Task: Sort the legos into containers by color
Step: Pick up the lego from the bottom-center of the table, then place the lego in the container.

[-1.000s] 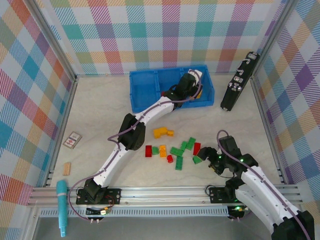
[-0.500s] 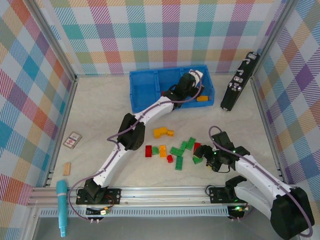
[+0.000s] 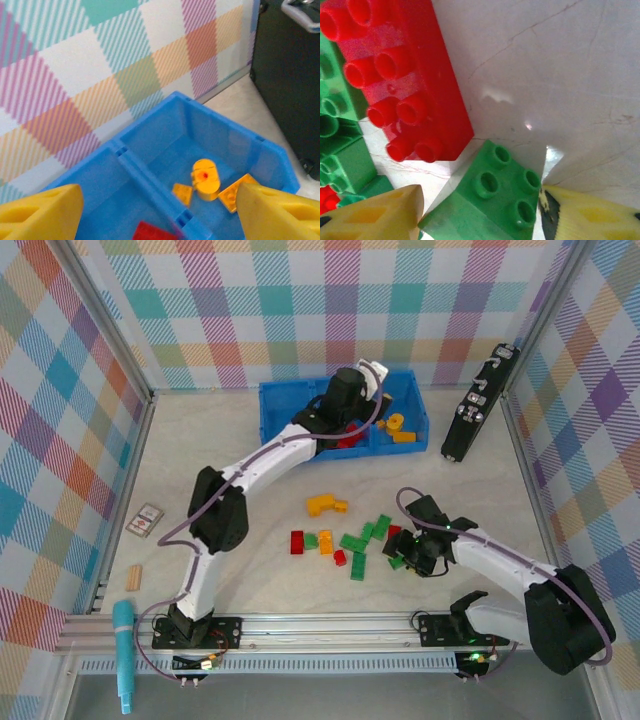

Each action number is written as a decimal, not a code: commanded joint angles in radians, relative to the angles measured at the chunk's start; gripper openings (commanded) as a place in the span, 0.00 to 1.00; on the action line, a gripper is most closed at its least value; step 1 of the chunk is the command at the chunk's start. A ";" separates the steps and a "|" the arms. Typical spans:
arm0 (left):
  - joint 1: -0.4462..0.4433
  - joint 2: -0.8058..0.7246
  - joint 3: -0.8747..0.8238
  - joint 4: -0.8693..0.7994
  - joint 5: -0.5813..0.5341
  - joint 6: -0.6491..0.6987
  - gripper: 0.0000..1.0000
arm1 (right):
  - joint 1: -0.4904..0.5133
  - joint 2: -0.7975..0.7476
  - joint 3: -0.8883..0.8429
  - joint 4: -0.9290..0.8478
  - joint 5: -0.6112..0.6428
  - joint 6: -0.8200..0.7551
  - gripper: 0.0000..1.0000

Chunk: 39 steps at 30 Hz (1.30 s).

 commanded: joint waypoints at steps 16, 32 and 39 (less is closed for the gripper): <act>0.089 -0.509 -0.576 -0.296 -0.128 -0.068 0.84 | 0.005 -0.014 0.482 -0.477 0.201 -0.376 0.27; 0.186 -1.003 -0.779 -0.669 -0.078 -0.239 0.89 | -0.014 0.594 1.388 -0.284 0.311 -0.939 0.27; 0.200 -1.220 -0.827 -0.794 -0.160 -0.268 0.93 | 0.032 0.840 1.683 -0.196 0.204 -1.019 0.27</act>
